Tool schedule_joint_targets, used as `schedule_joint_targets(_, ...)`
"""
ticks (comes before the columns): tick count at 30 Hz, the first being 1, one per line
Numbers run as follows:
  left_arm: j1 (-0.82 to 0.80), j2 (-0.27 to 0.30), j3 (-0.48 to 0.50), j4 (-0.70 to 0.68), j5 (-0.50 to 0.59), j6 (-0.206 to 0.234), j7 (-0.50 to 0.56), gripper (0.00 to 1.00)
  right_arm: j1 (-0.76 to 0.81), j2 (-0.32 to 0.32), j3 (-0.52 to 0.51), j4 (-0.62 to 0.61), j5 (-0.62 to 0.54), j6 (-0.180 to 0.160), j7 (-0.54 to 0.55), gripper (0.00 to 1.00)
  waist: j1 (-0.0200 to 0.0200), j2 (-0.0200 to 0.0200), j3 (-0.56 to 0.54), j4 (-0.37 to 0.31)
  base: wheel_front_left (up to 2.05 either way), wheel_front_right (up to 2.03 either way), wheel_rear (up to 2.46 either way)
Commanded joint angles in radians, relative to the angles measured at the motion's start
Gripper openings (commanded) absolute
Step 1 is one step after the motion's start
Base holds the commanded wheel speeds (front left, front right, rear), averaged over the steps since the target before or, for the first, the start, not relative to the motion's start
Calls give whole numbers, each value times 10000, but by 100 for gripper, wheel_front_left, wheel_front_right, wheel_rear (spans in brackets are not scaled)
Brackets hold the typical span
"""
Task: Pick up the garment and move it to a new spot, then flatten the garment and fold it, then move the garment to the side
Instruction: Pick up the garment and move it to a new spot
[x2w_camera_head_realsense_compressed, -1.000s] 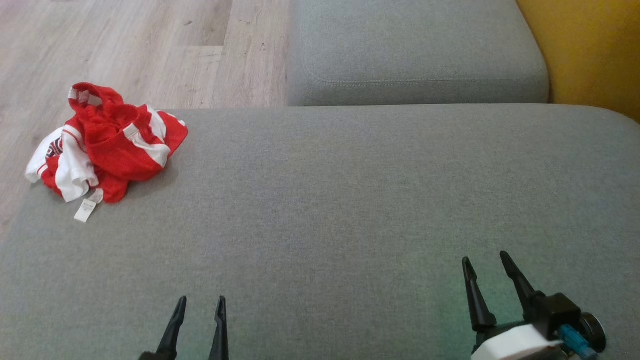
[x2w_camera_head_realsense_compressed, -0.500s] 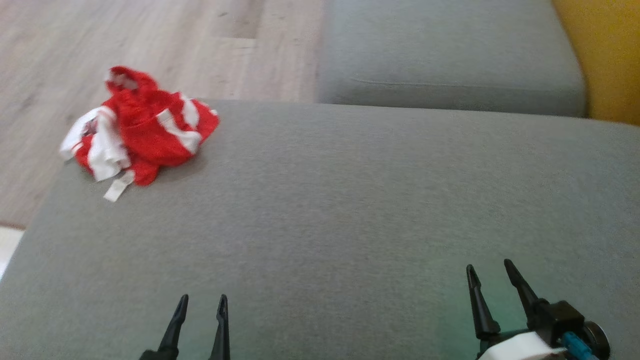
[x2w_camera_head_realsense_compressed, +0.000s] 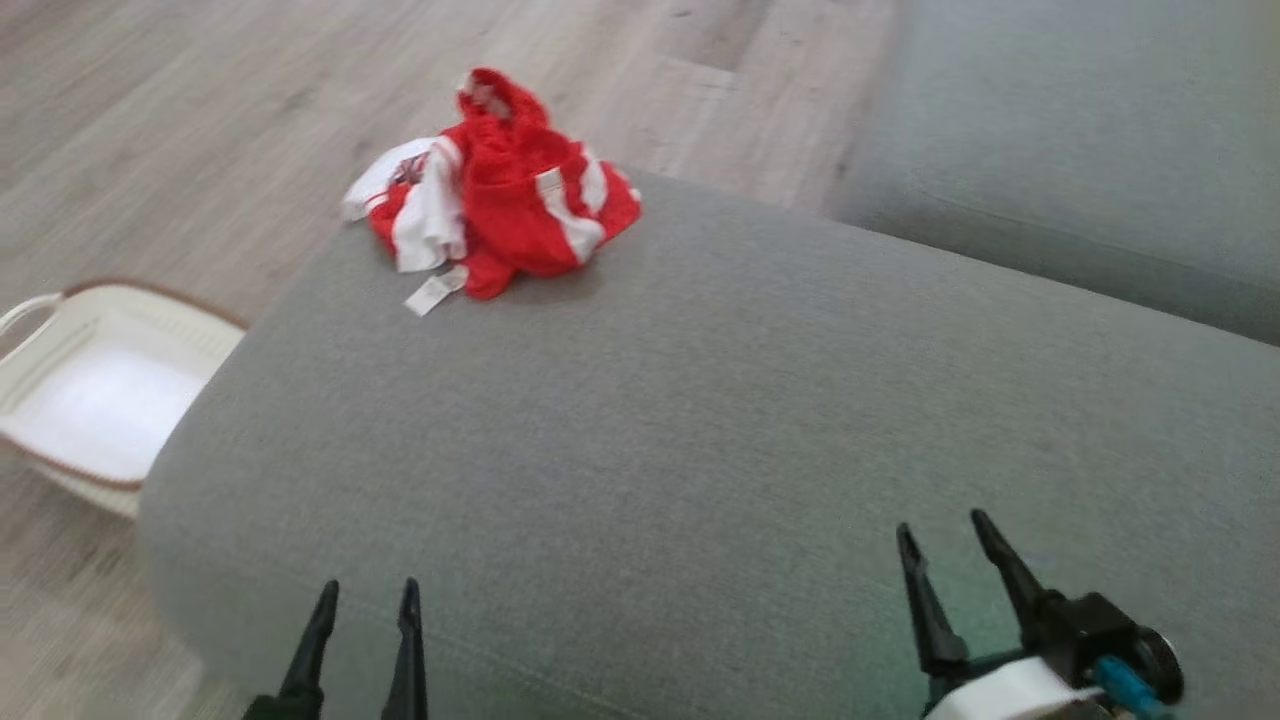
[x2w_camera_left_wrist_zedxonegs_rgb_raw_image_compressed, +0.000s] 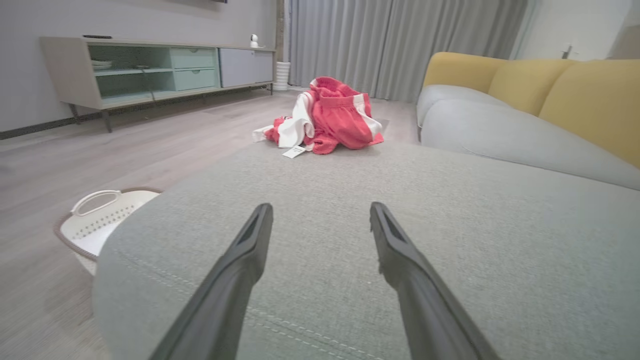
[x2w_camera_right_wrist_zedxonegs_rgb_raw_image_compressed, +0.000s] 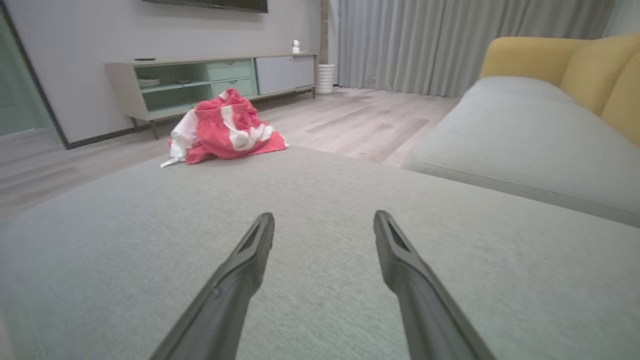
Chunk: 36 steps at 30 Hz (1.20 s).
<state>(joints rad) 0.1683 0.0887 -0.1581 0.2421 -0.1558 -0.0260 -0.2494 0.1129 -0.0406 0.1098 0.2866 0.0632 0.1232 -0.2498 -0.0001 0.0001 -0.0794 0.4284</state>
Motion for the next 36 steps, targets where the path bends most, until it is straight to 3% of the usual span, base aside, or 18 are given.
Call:
schedule_joint_targets(1,-457,37,404,-482,-44,107,-124,100,-637,-96,398,-307,19,75,-120,100,1,-1,176,401,0,0,0)
schedule_joint_targets(11,-193,0,729,-1044,-88,320,-124,100,-1158,-96,834,-67,-81,75,-120,100,1,-1,447,592,0,0,0)
schedule_joint_targets(15,-175,230,937,-1239,-75,341,-96,100,-1064,-96,711,-76,-105,75,-120,100,1,-1,484,639,0,0,0)
schedule_joint_targets(19,-926,1240,1410,-1876,-116,17,359,100,-854,-96,195,-172,-258,75,-120,100,1,-1,491,668,0,0,0)
schedule_joint_targets(26,-3458,3402,2234,-3468,-136,-544,1848,100,-1040,-96,-225,-423,-1014,75,-107,100,1,-1,1305,-411,0,0,0)
schedule_joint_targets(31,-5452,4233,2144,-3447,-484,-826,2487,100,-1419,-96,-337,-748,-1429,75,110,100,1,-1,2042,-1173,0,0,0)
schedule_joint_targets(36,-7954,4857,1522,-2138,-1143,-996,3180,100,-1908,-96,-396,-1407,-1898,75,444,100,1,-1,3118,-2013,0,0,0)
